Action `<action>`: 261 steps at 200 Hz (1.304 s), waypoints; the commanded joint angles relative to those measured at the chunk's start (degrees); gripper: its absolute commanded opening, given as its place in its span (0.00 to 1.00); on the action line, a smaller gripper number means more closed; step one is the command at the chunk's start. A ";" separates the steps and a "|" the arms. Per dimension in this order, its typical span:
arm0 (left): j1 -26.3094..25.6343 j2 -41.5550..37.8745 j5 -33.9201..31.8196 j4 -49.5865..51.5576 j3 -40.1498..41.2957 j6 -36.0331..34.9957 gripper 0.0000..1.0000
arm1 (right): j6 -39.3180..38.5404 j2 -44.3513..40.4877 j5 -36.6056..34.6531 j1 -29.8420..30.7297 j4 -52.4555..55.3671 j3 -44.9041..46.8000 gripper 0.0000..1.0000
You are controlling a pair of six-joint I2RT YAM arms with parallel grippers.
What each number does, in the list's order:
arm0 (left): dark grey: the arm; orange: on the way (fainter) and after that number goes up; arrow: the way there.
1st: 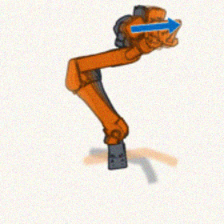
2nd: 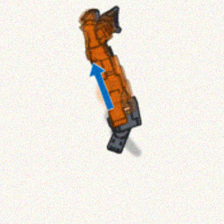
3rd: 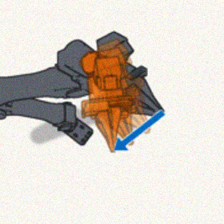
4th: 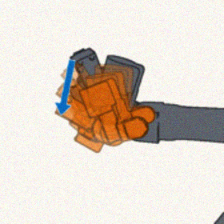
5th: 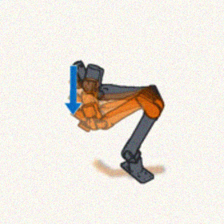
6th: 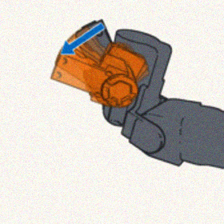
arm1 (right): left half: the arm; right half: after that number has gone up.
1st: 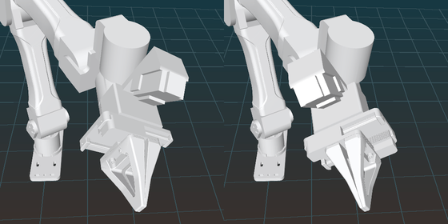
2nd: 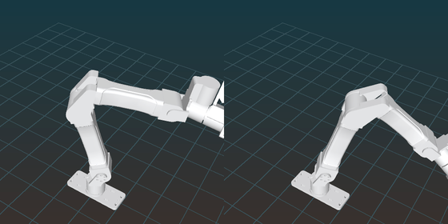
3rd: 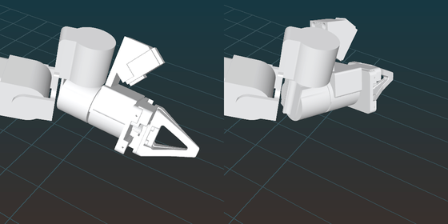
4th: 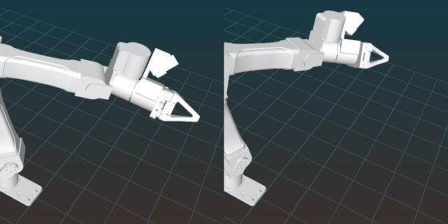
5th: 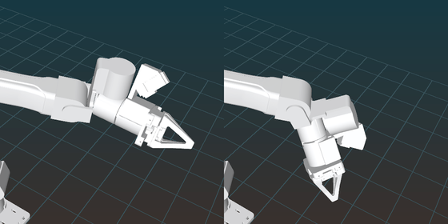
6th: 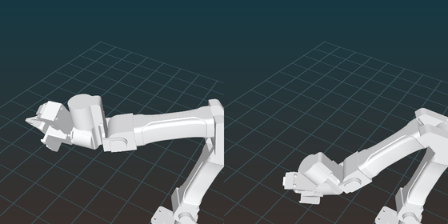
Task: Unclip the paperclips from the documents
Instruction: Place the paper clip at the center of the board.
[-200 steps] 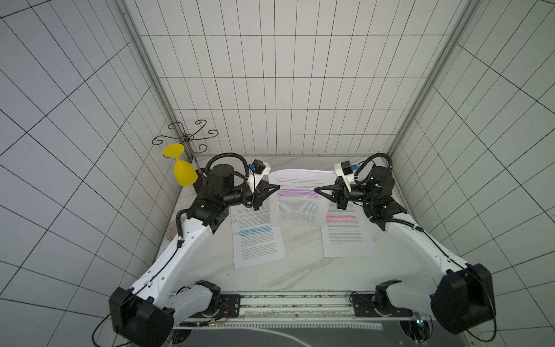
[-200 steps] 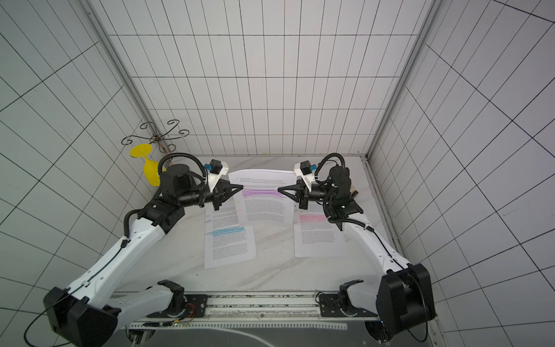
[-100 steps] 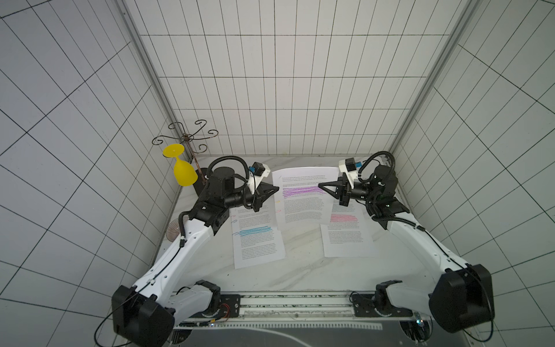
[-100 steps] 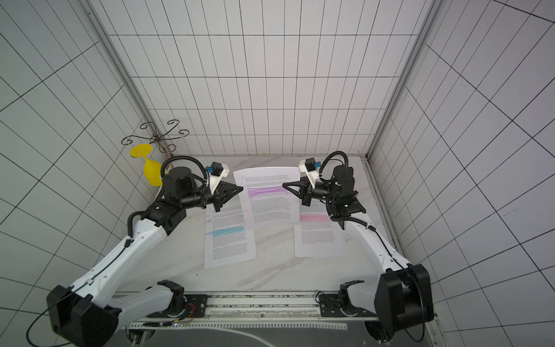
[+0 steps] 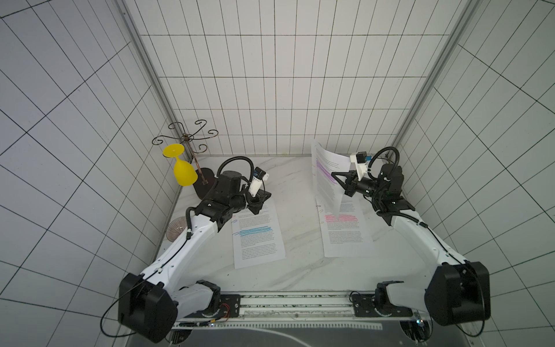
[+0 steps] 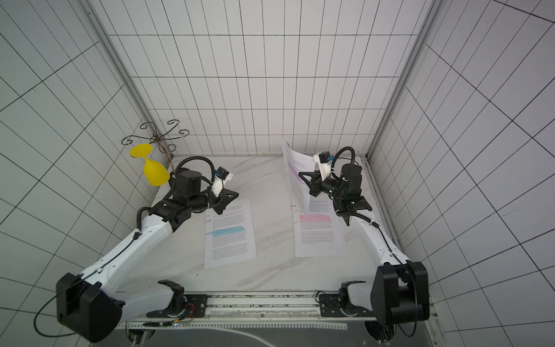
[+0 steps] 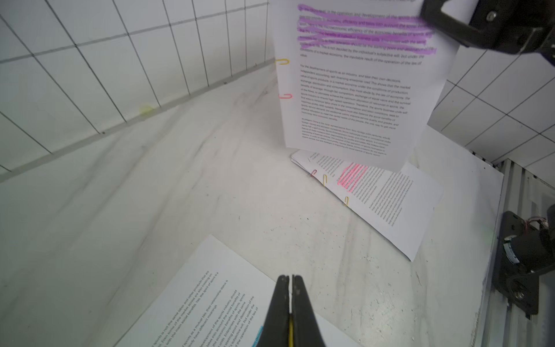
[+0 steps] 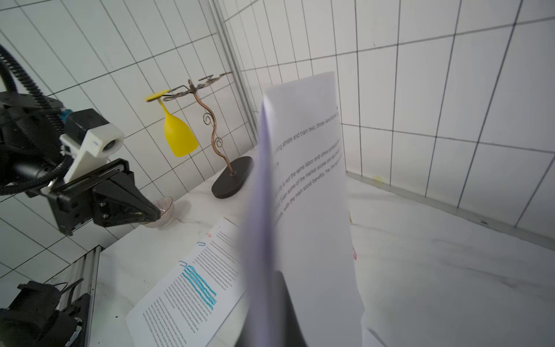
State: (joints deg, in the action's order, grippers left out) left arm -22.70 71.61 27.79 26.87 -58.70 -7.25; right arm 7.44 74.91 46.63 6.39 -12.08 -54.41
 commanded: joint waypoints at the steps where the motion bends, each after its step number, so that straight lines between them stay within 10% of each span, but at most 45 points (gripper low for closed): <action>1: -4.41 3.86 -3.70 8.60 -2.12 4.82 0.00 | -1.11 4.84 -11.36 0.11 18.29 -13.83 0.00; 41: -12.45 9.56 -8.13 9.69 -3.01 13.15 0.00 | -2.18 15.39 -19.97 1.07 44.75 -29.33 0.00; 197: -20.11 29.51 5.67 4.26 -1.73 24.45 0.00 | 3.65 15.92 -33.05 6.53 56.31 -37.52 0.00; 261: -20.54 28.45 4.12 5.07 -0.57 23.85 0.73 | -0.39 16.76 -24.71 7.12 58.74 -42.54 0.00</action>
State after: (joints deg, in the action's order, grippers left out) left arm -43.20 101.12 32.21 32.14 -59.57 16.91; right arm 10.11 91.46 18.04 12.69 43.53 -89.32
